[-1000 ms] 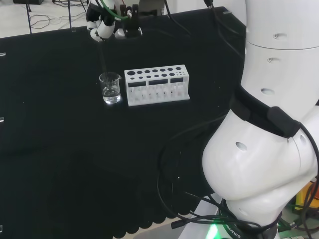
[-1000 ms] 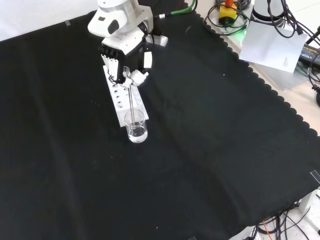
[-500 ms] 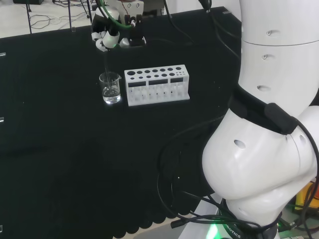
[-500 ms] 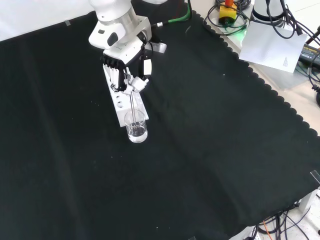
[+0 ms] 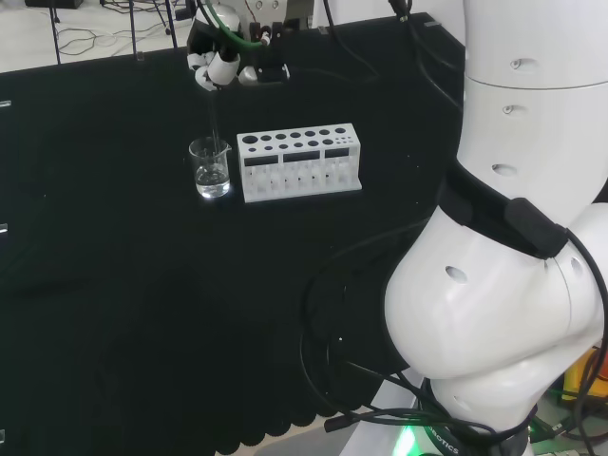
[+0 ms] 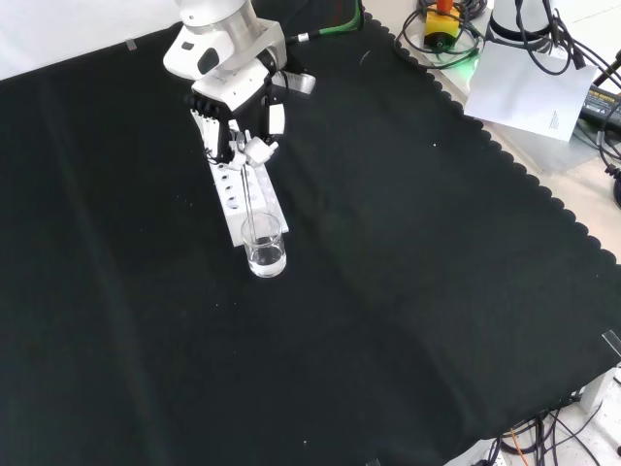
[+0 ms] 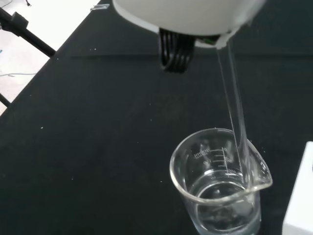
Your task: Stir in the beaker to the left of the white test tube rack with the glass rod.
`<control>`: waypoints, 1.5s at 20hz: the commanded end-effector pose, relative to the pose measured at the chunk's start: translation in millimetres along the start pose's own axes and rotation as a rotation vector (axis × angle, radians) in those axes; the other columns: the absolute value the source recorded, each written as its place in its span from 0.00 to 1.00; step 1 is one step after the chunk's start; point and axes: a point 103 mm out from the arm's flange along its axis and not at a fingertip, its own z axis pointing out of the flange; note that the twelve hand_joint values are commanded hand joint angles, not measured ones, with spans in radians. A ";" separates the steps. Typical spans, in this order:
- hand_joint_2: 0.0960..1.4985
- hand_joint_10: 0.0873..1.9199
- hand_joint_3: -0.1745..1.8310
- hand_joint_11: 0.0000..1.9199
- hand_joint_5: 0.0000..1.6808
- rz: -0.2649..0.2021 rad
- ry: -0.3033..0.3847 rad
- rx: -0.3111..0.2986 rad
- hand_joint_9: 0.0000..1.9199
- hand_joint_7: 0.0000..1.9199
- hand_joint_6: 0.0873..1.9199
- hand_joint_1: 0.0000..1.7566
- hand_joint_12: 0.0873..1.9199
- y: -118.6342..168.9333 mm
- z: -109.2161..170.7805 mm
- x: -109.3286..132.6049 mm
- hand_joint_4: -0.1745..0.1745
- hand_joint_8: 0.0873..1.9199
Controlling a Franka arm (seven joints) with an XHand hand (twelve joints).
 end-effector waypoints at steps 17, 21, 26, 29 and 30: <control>0.37 0.58 0.57 0.81 0.59 -0.045 0.029 0.022 0.75 0.60 0.55 0.74 0.42 13.1 8.1 25.7 0.00 0.66; 0.37 0.58 0.57 0.80 0.59 -0.032 0.011 0.001 0.75 0.60 0.55 0.74 0.42 13.0 1.9 15.5 0.00 0.66; 0.37 0.58 0.57 0.80 0.59 -0.013 0.001 0.007 0.75 0.60 0.55 0.74 0.42 4.1 0.2 4.9 0.00 0.66; 0.37 0.58 0.57 0.80 0.59 -0.010 -0.002 0.022 0.75 0.60 0.55 0.74 0.42 6.9 2.2 7.7 0.00 0.66; 0.37 0.58 0.57 0.80 0.59 -0.009 0.000 0.014 0.75 0.60 0.55 0.74 0.42 4.1 2.4 7.2 0.00 0.66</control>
